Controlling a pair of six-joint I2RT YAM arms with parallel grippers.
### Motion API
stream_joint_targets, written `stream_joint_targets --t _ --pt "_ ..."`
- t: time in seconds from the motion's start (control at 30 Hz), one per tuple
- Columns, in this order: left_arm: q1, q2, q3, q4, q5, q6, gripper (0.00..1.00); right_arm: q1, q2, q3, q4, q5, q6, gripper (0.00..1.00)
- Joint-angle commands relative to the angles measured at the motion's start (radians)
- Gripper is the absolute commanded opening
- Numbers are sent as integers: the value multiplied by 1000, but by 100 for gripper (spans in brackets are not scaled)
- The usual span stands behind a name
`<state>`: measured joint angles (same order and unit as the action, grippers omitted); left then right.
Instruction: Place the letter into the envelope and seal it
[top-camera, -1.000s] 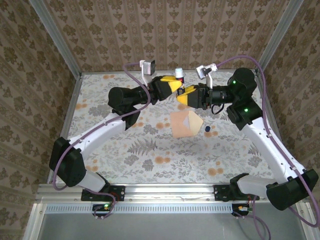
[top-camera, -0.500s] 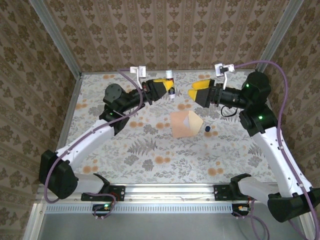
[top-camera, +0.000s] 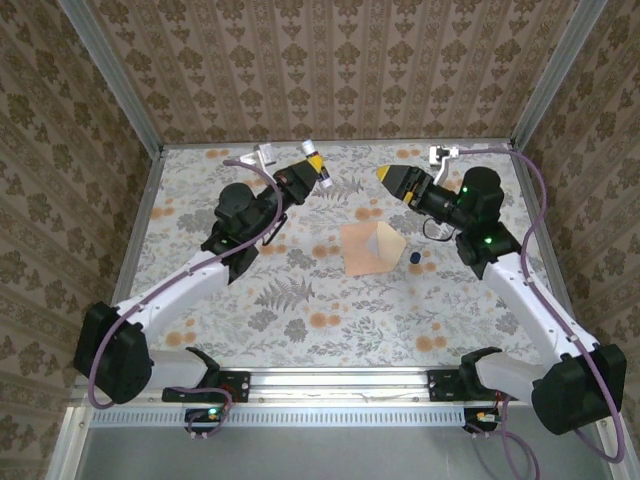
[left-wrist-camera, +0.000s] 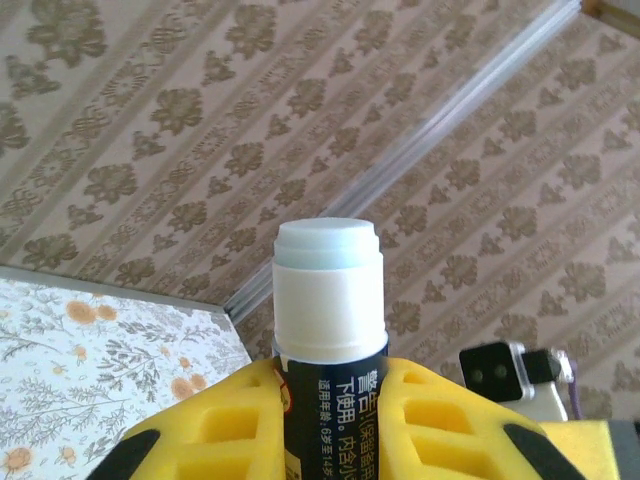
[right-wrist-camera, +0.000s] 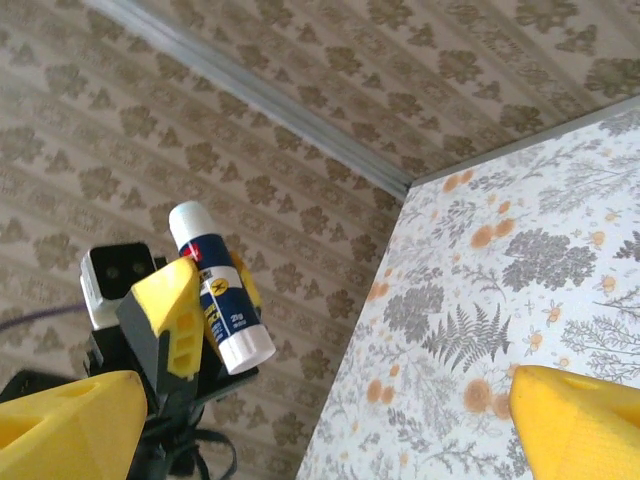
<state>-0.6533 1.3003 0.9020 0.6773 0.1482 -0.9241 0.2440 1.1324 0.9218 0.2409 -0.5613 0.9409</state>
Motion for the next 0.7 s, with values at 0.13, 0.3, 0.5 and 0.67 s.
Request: stream_joint_targets --t 0.13,0.3,0.5,0.67 --pt "-23 59 -40 230 -105 -113 0 93 47 -73 209 195 118 94" --pt "-57 82 -44 269 -142 -111 0 149 105 -80 288 243 150 94" --pt "-86 121 -63 358 -184 -146 0 204 189 -75 410 280 202 93" --pt "-101 134 -66 371 -200 -158 0 228 232 -58 471 275 213 90"
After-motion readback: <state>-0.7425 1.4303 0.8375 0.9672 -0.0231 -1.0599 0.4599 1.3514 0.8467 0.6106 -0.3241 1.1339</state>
